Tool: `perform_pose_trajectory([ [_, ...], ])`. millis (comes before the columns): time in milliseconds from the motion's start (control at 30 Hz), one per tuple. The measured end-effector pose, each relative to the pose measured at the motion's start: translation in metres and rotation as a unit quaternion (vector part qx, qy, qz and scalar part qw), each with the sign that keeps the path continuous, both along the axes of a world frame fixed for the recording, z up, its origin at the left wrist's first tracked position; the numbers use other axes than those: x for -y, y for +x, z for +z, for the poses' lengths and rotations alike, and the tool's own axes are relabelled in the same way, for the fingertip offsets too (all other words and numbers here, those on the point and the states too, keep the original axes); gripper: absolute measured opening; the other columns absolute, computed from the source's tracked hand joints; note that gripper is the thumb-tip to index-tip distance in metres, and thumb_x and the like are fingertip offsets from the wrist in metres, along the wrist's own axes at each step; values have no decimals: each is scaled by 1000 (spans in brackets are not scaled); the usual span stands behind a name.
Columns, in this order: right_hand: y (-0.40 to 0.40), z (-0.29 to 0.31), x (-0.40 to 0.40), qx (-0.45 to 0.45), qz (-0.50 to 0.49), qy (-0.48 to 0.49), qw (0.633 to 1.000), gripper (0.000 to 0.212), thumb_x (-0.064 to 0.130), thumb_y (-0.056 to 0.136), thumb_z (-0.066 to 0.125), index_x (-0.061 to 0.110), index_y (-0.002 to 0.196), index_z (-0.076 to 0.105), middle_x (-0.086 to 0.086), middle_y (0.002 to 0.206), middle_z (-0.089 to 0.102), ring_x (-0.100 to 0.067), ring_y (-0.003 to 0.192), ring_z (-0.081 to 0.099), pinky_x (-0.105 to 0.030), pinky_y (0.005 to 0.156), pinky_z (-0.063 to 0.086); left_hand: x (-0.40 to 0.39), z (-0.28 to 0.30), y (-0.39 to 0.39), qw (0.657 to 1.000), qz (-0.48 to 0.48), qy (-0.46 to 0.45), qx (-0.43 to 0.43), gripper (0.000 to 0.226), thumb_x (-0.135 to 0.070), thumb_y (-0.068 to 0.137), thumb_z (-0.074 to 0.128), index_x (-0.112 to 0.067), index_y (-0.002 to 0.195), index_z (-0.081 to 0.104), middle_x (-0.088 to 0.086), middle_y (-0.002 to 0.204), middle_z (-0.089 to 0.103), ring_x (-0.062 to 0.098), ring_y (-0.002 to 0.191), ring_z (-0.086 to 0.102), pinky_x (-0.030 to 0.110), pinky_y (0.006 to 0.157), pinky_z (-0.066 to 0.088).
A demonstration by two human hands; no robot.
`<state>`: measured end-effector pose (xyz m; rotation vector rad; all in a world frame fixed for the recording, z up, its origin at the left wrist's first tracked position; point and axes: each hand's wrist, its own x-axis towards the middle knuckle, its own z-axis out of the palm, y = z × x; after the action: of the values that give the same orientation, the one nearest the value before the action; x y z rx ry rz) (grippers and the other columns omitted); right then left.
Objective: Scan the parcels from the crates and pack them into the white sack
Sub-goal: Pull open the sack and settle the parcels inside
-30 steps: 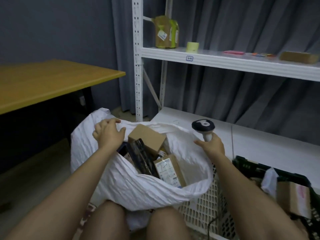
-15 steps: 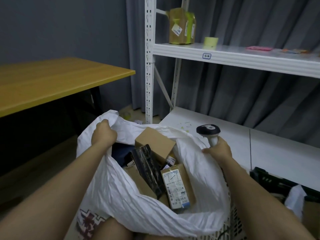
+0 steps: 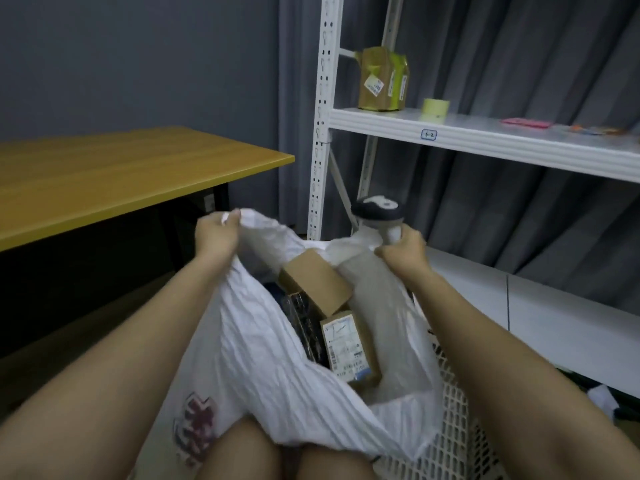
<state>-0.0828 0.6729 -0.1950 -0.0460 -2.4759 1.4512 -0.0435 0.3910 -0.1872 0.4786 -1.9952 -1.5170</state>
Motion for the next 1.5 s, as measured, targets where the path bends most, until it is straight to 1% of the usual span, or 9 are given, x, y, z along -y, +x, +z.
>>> perform_pose_trajectory([
  [167, 9, 58, 29, -104, 8, -155, 982, 39, 7, 76, 78, 15, 107, 57, 5, 94, 65, -10, 86, 62, -26, 81, 49, 36, 38, 20, 990, 74, 41, -115, 31, -31, 96, 51, -16, 69, 53, 0, 71, 53, 15, 72, 48, 27, 66, 34],
  [267, 18, 45, 35, -35, 26, -51, 998, 40, 11, 78, 77, 11, 114, 59, -3, 103, 63, -21, 96, 61, -35, 86, 50, 48, 10, 33, 997, 65, -17, -45, 26, -29, 97, 49, -8, 94, 65, 15, 96, 64, 29, 91, 60, 29, 74, 40],
  [400, 32, 5, 42, 10, 23, -28, 999, 29, 7, 79, 73, 19, 100, 57, -6, 97, 64, -27, 94, 62, -37, 81, 51, 51, -11, 49, 986, 87, -116, 77, 34, -27, 99, 42, -7, 116, 63, 21, 122, 56, 38, 112, 51, 43, 89, 43],
  [533, 38, -8, 45, 23, 8, -24, 999, 28, 8, 78, 72, 18, 101, 59, -10, 101, 66, -29, 94, 63, -40, 83, 53, 54, -4, 57, 922, 115, -285, 237, 37, -26, 92, 47, -11, 126, 49, 18, 137, 34, 36, 126, 30, 44, 105, 28],
  [667, 38, -8, 48, 23, 9, -19, 1000, 28, 9, 78, 73, 13, 104, 62, -10, 100, 67, -28, 93, 63, -38, 81, 52, 46, 11, 38, 858, 38, -452, 240, 53, -26, 84, 58, -16, 133, 40, 14, 141, 31, 32, 131, 25, 41, 109, 19],
  [867, 25, -5, 51, 50, 26, 3, 998, 35, 13, 70, 78, 11, 103, 66, -11, 97, 68, -29, 91, 65, -39, 80, 55, -5, 23, -17, 791, -66, -534, 292, 42, -18, 88, 52, -13, 129, 43, 14, 137, 36, 32, 132, 26, 48, 115, 12],
  [1133, -22, 25, 42, 75, 47, 22, 996, 47, 21, 72, 86, 8, 107, 57, -11, 94, 65, -27, 86, 67, -36, 66, 54, -16, 17, -86, 739, -77, -553, 376, 41, -20, 90, 59, -11, 129, 50, 14, 133, 49, 31, 124, 42, 42, 100, 39],
  [1300, -58, 14, 60, 119, 38, 111, 986, 58, 35, 66, 88, 13, 108, 55, -6, 94, 63, -26, 87, 62, -41, 77, 56, 1, 13, -105, 747, -50, -543, 380, 24, -9, 88, 60, -7, 112, 61, 11, 119, 57, 28, 113, 53, 31, 77, 40],
  [1500, -74, -17, 82, 159, 63, 187, 967, 72, 52, 66, 83, 10, 117, 56, -1, 103, 56, -22, 91, 55, -32, 71, 42, 31, 3, -107, 776, -39, -495, 389, 21, -29, 86, 67, -11, 93, 59, 4, 81, 55, 23, 88, 59, 30, 67, 42],
])
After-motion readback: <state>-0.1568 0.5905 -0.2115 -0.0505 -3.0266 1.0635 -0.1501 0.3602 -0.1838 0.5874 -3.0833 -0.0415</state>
